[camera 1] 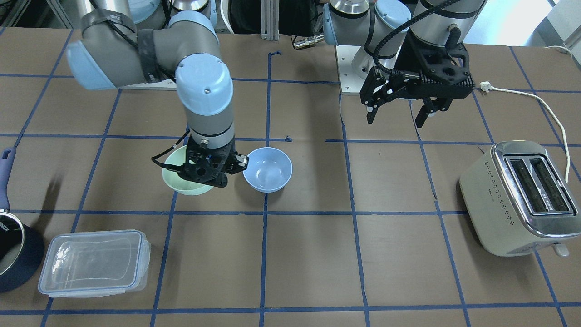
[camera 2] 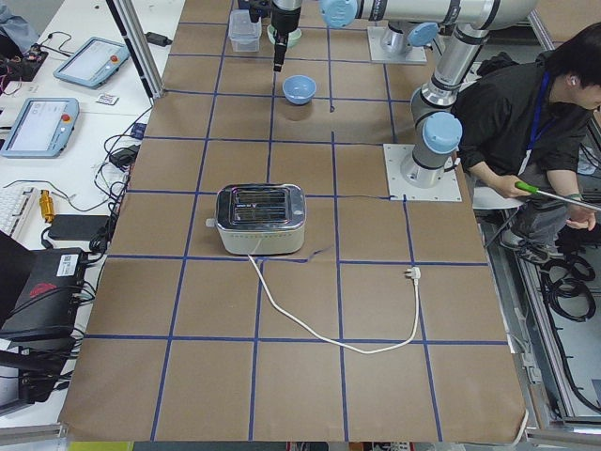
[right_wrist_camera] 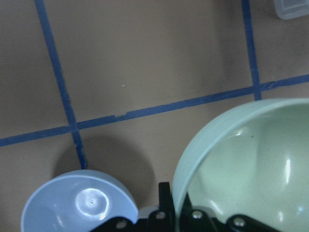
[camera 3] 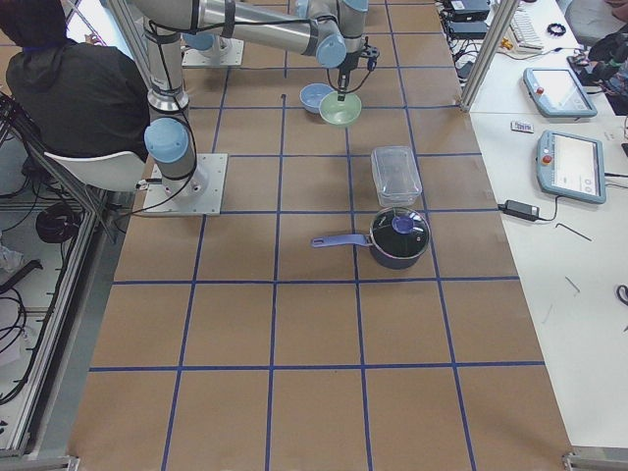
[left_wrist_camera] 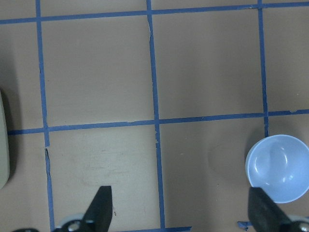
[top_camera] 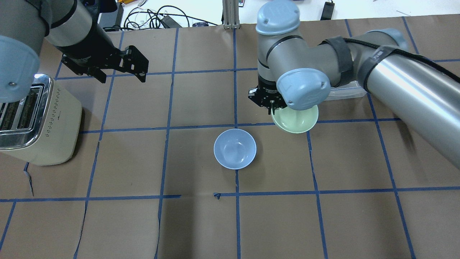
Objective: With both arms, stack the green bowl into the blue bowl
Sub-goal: 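Carry the green bowl with the right gripper and lower it into the blue bowl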
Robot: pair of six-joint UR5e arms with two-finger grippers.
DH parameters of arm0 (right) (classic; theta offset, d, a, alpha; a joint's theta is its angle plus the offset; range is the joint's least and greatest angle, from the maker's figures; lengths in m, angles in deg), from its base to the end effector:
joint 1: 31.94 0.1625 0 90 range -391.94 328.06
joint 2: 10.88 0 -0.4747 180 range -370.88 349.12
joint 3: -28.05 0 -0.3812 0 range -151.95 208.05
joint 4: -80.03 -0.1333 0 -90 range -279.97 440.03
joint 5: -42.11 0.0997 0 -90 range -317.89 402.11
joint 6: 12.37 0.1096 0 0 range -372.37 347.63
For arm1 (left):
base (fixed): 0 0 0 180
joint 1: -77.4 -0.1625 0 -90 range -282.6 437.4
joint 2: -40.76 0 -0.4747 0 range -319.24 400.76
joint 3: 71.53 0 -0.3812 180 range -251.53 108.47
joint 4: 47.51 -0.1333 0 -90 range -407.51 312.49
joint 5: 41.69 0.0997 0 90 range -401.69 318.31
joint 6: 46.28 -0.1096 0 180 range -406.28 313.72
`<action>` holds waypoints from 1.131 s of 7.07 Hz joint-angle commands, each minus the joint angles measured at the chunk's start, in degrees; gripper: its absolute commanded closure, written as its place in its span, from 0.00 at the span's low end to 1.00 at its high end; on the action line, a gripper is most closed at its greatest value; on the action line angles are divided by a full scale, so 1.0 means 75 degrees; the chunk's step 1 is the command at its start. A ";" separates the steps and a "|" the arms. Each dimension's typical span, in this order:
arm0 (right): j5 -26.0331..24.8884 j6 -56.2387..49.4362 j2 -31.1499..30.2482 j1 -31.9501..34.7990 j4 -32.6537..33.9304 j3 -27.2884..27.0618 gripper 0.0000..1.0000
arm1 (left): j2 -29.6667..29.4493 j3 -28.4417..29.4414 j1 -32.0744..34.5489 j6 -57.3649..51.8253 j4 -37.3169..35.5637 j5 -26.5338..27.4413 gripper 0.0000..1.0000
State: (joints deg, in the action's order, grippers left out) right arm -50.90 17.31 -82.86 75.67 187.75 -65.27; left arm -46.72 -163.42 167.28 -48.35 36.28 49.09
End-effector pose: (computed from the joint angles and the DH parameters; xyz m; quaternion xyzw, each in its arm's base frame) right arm 0.3014 -0.5281 0.3597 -0.1042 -0.9937 -0.0184 0.0367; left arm -0.1308 -0.4726 0.5440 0.0166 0.9981 -0.0595 0.0079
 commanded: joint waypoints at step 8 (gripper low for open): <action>0.0577 0.1702 0.1146 0.1379 -0.0101 0.0735 1.00 | -0.0324 0.0429 -0.0055 0.0054 0.1004 -0.0011 0.00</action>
State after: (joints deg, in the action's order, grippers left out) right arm -46.84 29.67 -75.36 85.64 186.87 -59.87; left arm -49.26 -160.16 166.85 -47.94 43.80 49.02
